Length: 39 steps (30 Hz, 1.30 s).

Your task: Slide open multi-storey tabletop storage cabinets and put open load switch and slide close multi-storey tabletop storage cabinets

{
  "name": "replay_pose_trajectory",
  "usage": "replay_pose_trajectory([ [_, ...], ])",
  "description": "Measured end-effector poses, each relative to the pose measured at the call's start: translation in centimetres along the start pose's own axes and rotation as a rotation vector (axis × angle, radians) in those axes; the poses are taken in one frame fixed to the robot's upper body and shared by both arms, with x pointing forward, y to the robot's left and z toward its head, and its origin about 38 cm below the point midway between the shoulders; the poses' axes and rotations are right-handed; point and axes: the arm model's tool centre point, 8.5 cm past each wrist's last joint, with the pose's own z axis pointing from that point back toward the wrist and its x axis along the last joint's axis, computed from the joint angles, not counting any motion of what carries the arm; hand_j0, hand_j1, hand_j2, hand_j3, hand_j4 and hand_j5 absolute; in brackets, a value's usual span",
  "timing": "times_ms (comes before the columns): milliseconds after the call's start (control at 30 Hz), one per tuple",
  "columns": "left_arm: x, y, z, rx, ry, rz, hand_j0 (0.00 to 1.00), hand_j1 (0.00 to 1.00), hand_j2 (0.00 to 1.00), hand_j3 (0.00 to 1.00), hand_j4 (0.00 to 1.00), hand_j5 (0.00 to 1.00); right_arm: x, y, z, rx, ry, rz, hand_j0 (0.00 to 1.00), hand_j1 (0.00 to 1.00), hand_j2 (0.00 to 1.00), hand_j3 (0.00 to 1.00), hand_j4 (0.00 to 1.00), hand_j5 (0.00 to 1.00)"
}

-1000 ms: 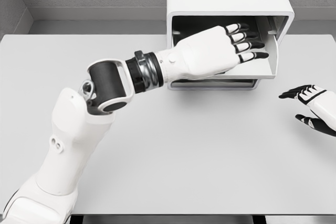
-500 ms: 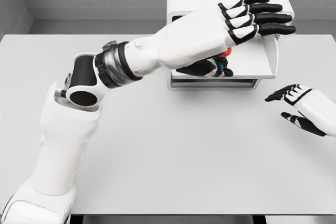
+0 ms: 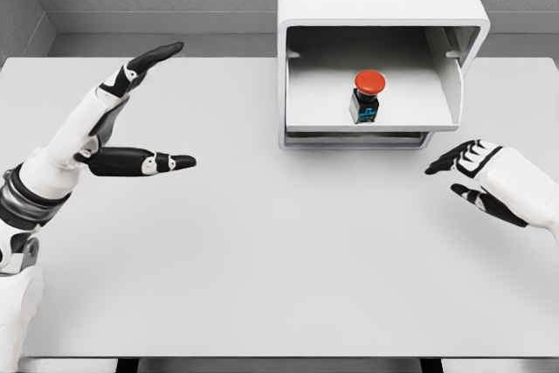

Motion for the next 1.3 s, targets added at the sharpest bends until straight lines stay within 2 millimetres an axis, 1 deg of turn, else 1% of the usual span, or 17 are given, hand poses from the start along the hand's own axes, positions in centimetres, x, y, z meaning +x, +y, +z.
replay_pose_trajectory([
  [33,-0.1,0.5,1.8,0.016,0.047,-0.002,1.0,1.0,1.0,1.0,1.0,1.0,0.1,0.0,-0.1,0.0,-0.003,-0.001,0.65,0.65,0.65,0.65,0.65,0.65],
  [100,-0.7,1.6,4.4,0.013,0.135,-0.039,1.0,1.0,1.0,1.0,1.0,1.0,0.1,-0.5,-0.6,-0.014,-0.013,0.009,0.66,0.66,0.66,0.66,0.66,0.66],
  [167,-1.6,2.9,5.7,0.006,0.203,-0.078,1.0,1.0,1.0,1.0,1.0,1.0,0.2,-1.1,-1.4,-0.031,-0.032,0.02,0.66,0.66,0.66,0.66,0.66,0.66],
  [233,-2.5,3.6,7.0,-0.016,0.27,-0.111,1.0,1.0,1.0,1.0,1.0,1.0,0.5,-0.9,-2.0,-0.031,-0.05,0.016,0.66,0.66,0.66,0.66,0.66,0.66],
  [267,-2.8,3.8,7.5,-0.033,0.301,-0.126,1.0,1.0,1.0,1.0,1.0,1.0,0.7,-0.7,-2.3,-0.03,-0.056,0.011,0.66,0.66,0.66,0.66,0.66,0.66],
  [367,-3.5,4.0,8.4,-0.078,0.364,-0.167,1.0,1.0,1.0,1.0,1.0,1.0,1.0,-0.1,-2.5,-0.023,-0.065,-0.004,0.66,0.66,0.66,0.66,0.66,0.66],
  [433,-3.8,4.0,8.8,-0.092,0.386,-0.179,1.0,1.0,1.0,1.0,1.0,1.0,1.1,-0.1,-2.7,-0.026,-0.071,-0.003,0.66,0.66,0.66,0.66,0.66,0.66],
  [533,-4.1,4.0,9.0,-0.101,0.403,-0.186,1.0,1.0,1.0,1.0,1.0,1.0,1.1,-0.7,-3.6,-0.038,-0.089,0.01,0.66,0.66,0.66,0.66,0.66,0.66],
  [600,-4.2,4.1,9.2,-0.102,0.411,-0.188,1.0,1.0,1.0,1.0,1.0,1.0,1.3,-0.3,-3.7,-0.031,-0.094,0.004,0.67,0.67,0.67,0.67,0.67,0.67],
  [733,-4.6,4.1,9.7,-0.098,0.43,-0.181,1.0,1.0,1.0,1.0,1.0,1.0,1.3,-0.4,-4.2,-0.032,-0.105,0.006,0.68,0.68,0.68,0.68,0.68,0.68],
  [867,-4.8,4.0,9.9,-0.095,0.437,-0.177,1.0,1.0,1.0,1.0,1.0,1.0,1.0,-0.5,-5.1,-0.041,-0.112,0.009,0.68,0.68,0.68,0.68,0.68,0.68],
  [967,-4.8,4.0,9.9,-0.092,0.438,-0.174,1.0,1.0,1.0,1.0,1.0,1.0,0.8,0.0,-5.4,-0.034,-0.107,-0.002,0.69,0.69,0.69,0.69,0.69,0.69],
  [1067,-4.9,4.0,10.0,-0.091,0.439,-0.173,1.0,1.0,1.0,1.0,1.0,1.0,0.5,-0.3,-6.2,-0.044,-0.114,0.004,0.69,0.69,0.69,0.69,0.69,0.69],
  [1167,-4.9,3.9,10.0,-0.09,0.439,-0.172,1.0,1.0,1.0,1.0,1.0,1.0,0.5,0.6,-6.5,-0.035,-0.11,-0.016,0.69,0.69,0.69,0.69,0.69,0.69],
  [1300,-4.9,3.9,10.0,-0.09,0.441,-0.171,1.0,1.0,1.0,1.0,1.0,1.0,0.3,1.2,-6.5,-0.029,-0.103,-0.027,0.69,0.69,0.69,0.69,0.69,0.69],
])
